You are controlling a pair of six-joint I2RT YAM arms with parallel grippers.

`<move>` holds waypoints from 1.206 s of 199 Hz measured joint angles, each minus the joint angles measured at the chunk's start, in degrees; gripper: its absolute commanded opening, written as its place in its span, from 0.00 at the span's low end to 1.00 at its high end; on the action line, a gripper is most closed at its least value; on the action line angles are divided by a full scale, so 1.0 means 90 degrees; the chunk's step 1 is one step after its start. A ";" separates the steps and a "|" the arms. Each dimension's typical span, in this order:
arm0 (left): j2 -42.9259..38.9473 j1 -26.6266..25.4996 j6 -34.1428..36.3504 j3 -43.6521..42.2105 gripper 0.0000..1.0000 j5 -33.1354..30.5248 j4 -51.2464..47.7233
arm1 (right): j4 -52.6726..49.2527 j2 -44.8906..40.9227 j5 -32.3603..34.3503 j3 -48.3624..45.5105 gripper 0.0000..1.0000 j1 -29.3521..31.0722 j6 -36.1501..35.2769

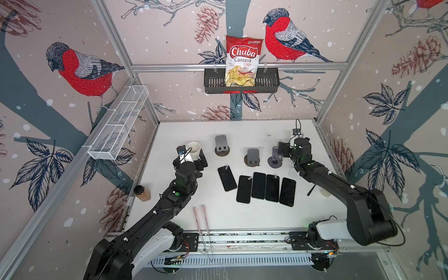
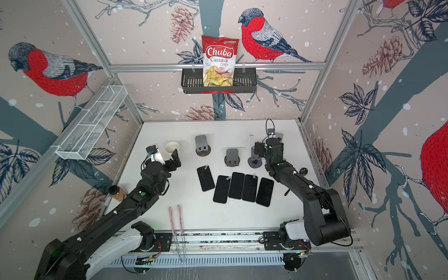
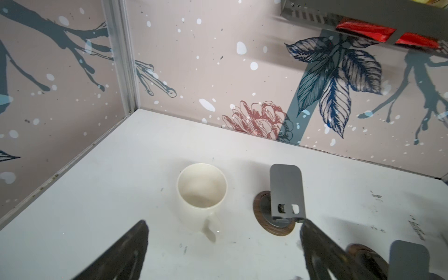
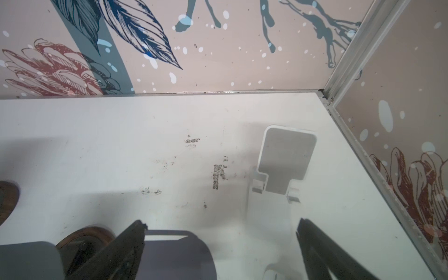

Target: Remove the phone from the phone stand

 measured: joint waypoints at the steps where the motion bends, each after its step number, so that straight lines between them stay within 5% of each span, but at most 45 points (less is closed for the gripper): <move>1: 0.0000 0.0005 0.0000 -0.0005 0.96 0.0002 0.0000 | 0.0017 -0.0002 -0.0002 -0.0012 0.99 -0.0010 0.0000; 71: -0.0034 0.0454 0.0270 -0.0658 0.96 -0.0051 0.0452 | 0.1649 -0.0129 -0.0163 -0.1229 0.99 -0.0792 -0.0345; 140: 0.0287 0.0653 0.0741 -0.1484 0.97 -0.0760 0.1824 | 0.3310 0.0571 -0.0129 -0.2283 0.99 -0.0869 -0.0457; 240: 0.3893 0.1207 0.2540 -0.2453 0.97 -0.1234 0.7225 | 0.5404 0.0627 -0.0988 -0.3356 0.99 -0.1409 -0.0440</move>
